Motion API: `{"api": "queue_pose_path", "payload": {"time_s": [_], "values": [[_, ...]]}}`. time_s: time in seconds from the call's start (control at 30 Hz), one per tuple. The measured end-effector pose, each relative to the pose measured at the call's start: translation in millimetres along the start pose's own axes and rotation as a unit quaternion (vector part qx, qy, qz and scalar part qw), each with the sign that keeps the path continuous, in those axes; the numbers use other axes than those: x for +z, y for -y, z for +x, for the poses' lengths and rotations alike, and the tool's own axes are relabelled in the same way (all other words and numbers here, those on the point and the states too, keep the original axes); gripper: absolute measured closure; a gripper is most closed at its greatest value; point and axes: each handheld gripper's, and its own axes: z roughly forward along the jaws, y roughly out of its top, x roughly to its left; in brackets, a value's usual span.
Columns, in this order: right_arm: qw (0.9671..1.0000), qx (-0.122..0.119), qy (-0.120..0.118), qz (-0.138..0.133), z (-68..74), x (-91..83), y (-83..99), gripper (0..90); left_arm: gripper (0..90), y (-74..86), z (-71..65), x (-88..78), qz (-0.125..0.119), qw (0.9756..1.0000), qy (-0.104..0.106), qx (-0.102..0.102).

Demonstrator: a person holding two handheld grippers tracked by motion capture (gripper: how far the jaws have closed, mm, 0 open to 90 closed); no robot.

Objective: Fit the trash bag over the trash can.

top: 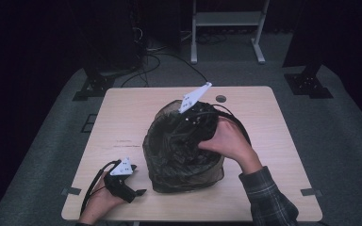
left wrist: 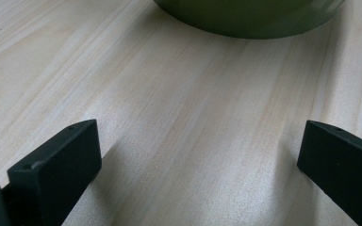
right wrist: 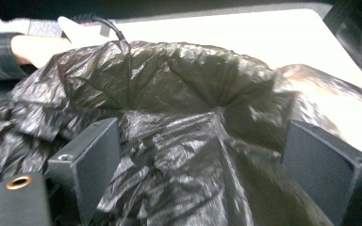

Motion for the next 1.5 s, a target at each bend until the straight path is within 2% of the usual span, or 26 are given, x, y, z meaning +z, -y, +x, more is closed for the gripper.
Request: {"api": "queue_pose_path", "payload": {"time_s": [0.13, 0.33, 0.57, 0.73, 0.9, 1.2, 1.5], "values": [[0.9994, 0.008, 0.013, -0.03, 0.4, -18.2, 14.3, 11.1, 0.0, 0.0, 0.0, 0.0, 0.0, 1.0, 0.0, 0.0], [0.9981, 0.022, 0.028, -0.05, 1.0, -36.9, 34.0, 11.1, 0.0, 0.0, 0.0, 0.0, 0.0, 1.0, 0.0, 0.0], [0.9957, 0.039, 0.032, -0.078, 2.7, -51.7, 53.9, 11.1, 0.0, 0.0, 0.1, 0.0, 0.0, 1.0, 0.0, 0.0], [0.9926, 0.05, 0.031, -0.106, 6.3, -62.7, 70.7, 11.2, 0.0, 0.0, 0.1, 0.0, 0.0, 1.0, 0.0, 0.0], [0.9905, 0.061, 0.038, -0.117, 14.4, -72.1, 89.6, 11.1, 0.0, 0.0, 0.1, 0.0, 0.0, 1.0, 0.0, 0.0], [0.9892, 0.073, 0.048, -0.118, 27.5, -74.0, 119.1, 11.1, 0.0, -0.1, 0.2, 0.0, 0.001, 1.0, 0.0, 0.0], [0.989, 0.079, 0.046, -0.116, 39.9, -64.2, 142.3, 11.1, 0.0, -0.1, 0.2, -0.1, 0.001, 1.0, 0.0, 0.0]]}}
